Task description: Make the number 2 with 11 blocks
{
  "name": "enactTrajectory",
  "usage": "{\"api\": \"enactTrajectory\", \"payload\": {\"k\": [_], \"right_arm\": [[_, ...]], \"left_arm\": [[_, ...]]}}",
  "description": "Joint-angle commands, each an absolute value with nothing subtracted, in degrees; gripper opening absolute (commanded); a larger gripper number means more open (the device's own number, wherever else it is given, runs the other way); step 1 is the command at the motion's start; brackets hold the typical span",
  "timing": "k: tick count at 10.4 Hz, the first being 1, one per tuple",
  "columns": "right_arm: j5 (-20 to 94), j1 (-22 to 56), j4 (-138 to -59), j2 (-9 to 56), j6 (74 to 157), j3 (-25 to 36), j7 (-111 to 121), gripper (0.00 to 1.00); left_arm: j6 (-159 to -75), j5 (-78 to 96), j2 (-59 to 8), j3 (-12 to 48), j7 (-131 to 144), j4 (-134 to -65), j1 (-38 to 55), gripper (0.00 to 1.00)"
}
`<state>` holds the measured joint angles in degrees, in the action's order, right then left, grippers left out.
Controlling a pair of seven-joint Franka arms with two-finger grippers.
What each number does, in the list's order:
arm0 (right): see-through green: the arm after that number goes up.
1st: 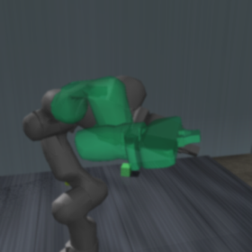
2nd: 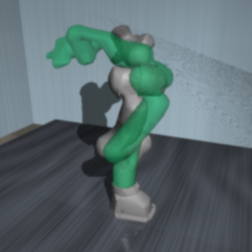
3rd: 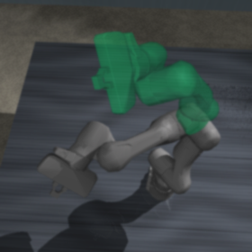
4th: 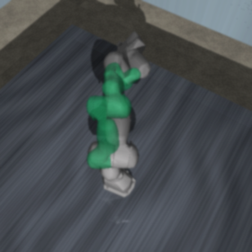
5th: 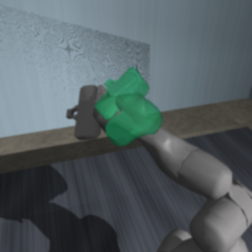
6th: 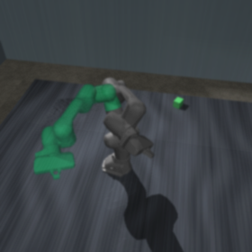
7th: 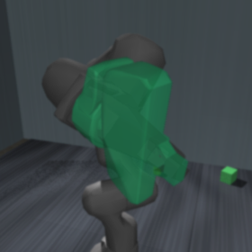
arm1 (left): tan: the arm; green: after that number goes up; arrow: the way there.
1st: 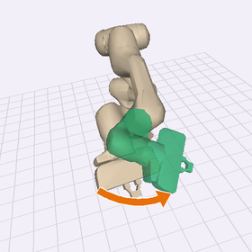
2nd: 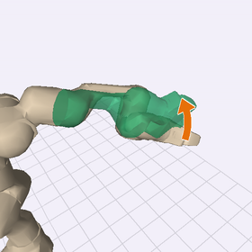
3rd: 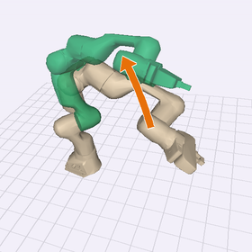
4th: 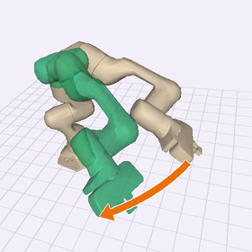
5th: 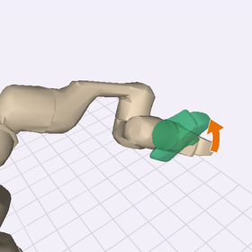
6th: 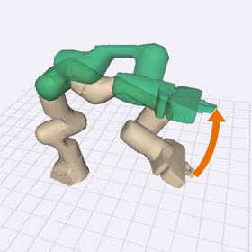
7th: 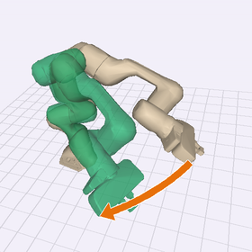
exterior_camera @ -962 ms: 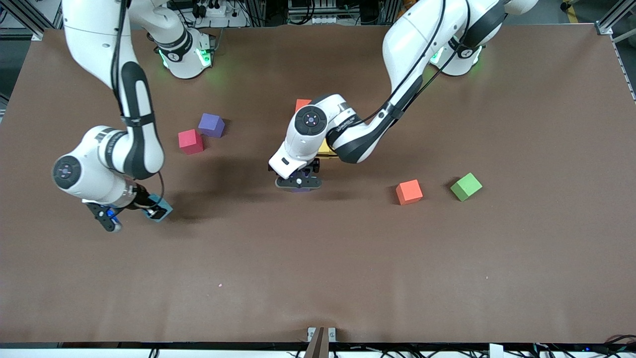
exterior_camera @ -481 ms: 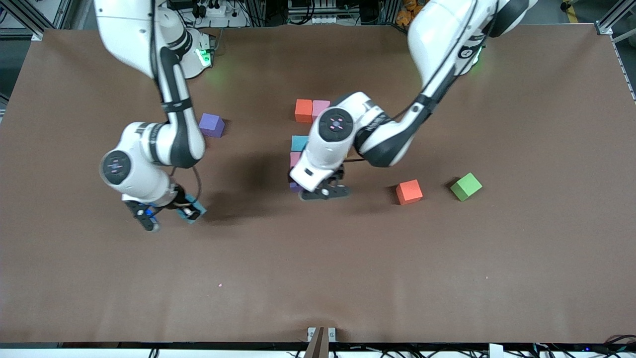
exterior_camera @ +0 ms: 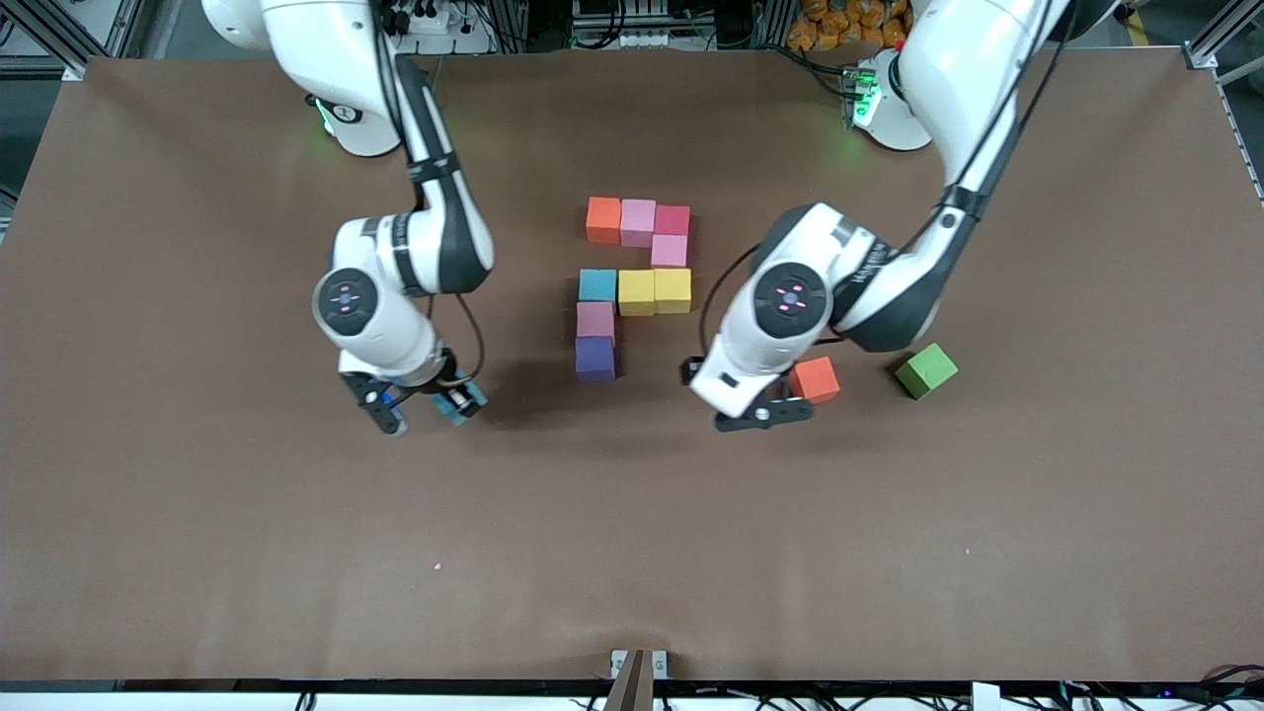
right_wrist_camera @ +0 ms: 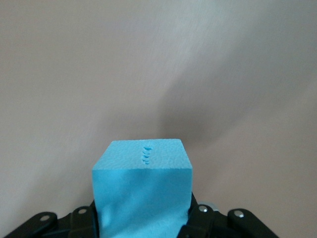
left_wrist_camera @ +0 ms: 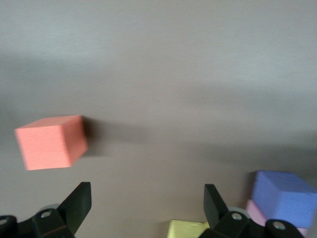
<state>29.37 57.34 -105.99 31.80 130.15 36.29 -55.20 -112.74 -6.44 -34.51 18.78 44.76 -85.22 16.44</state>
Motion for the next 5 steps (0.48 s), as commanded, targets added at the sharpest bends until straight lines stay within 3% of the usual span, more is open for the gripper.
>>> {"api": "enactTrajectory", "payload": {"k": [1, 5], "right_arm": [[30.06, 57.13, -102.67, 32.25, 129.73, 32.54, -63.24, 0.49], [29.27, 57.3, -93.37, 36.29, 126.76, 27.17, -79.85, 0.49]], "left_arm": [[-113.38, -5.8, -28.92, 18.72, 44.12, -94.64, 12.85, 1.0], [-113.99, -6.77, -27.6, 13.55, 44.82, -98.96, 11.87, 1.0]]}}
